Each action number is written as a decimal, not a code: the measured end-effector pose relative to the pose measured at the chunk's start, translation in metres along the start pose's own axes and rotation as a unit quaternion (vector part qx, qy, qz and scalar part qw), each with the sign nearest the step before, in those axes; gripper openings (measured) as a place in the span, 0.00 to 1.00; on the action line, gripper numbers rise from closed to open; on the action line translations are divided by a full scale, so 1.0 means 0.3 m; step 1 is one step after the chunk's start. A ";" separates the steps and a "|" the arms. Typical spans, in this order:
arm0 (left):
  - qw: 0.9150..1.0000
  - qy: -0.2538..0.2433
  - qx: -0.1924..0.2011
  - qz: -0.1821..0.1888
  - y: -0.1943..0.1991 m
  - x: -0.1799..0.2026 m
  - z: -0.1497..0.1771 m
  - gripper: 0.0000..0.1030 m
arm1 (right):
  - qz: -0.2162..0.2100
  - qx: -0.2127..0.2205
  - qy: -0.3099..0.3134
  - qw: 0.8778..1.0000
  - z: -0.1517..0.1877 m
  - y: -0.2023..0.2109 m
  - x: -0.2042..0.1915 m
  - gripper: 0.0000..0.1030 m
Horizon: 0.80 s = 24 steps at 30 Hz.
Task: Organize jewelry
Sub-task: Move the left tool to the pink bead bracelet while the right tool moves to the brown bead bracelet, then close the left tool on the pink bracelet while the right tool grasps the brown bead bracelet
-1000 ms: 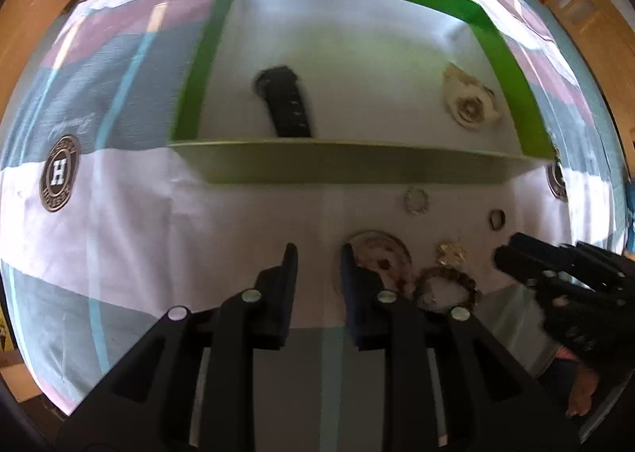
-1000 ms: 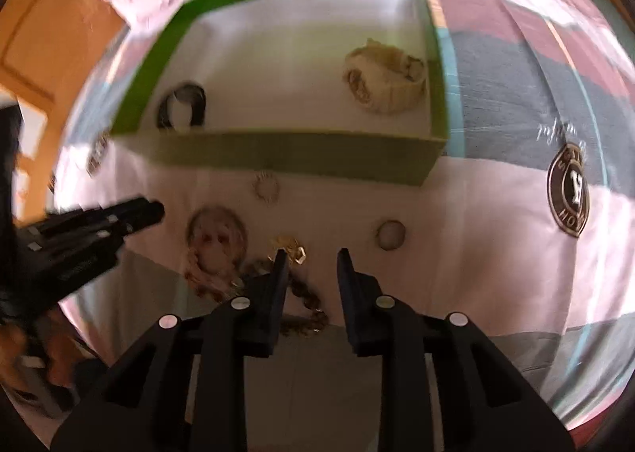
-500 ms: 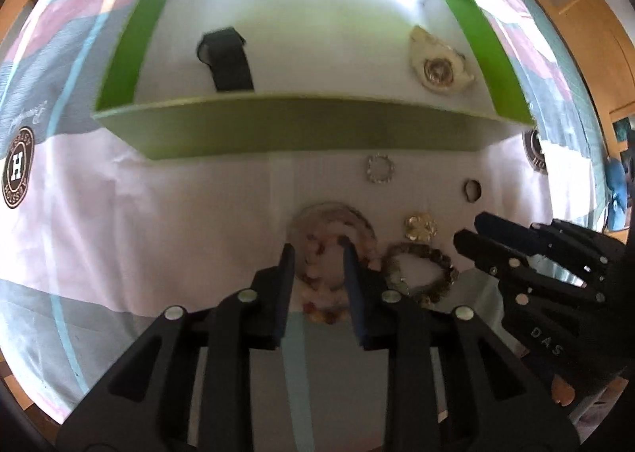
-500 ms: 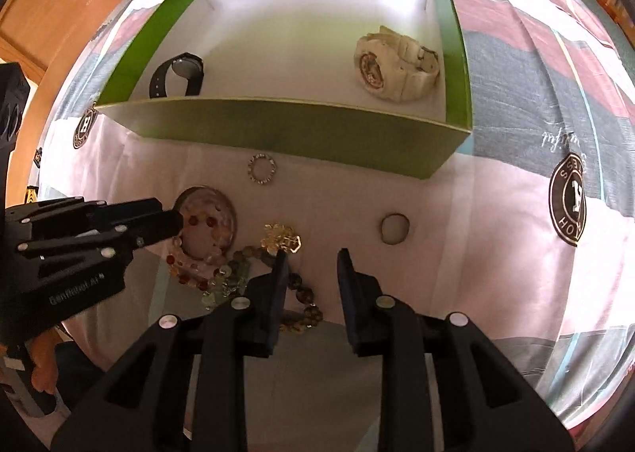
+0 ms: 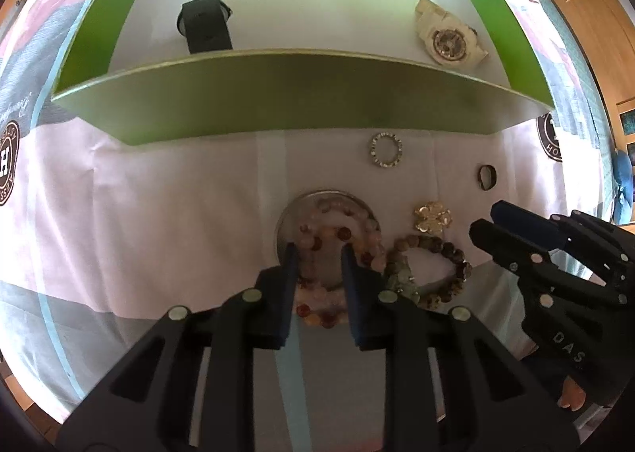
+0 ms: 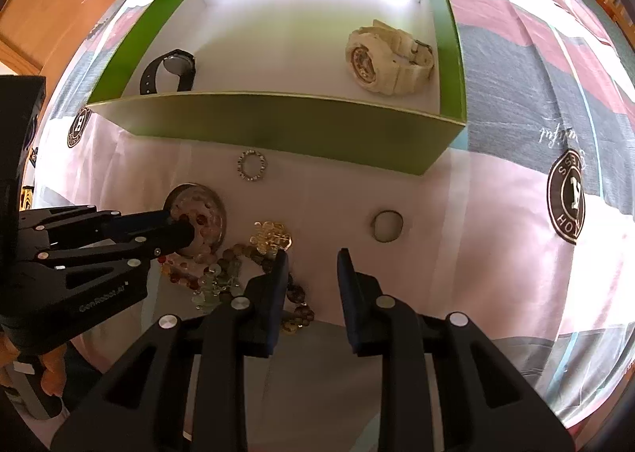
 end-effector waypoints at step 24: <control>0.992 0.063 0.110 0.010 0.242 -0.152 -0.116 0.07 | -0.006 -0.032 0.037 0.999 0.033 -0.063 -0.066 0.26</control>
Point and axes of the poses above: each gripper's, at about its wrist camera, not at the fingertips, and y roughly against the way its jaws point, x to its right, z to its underside, the point moved 7 cm from there along -y, roughly the way its jaws point, and after that the axes turned 11 degrees about y, right-handed, at the moved point
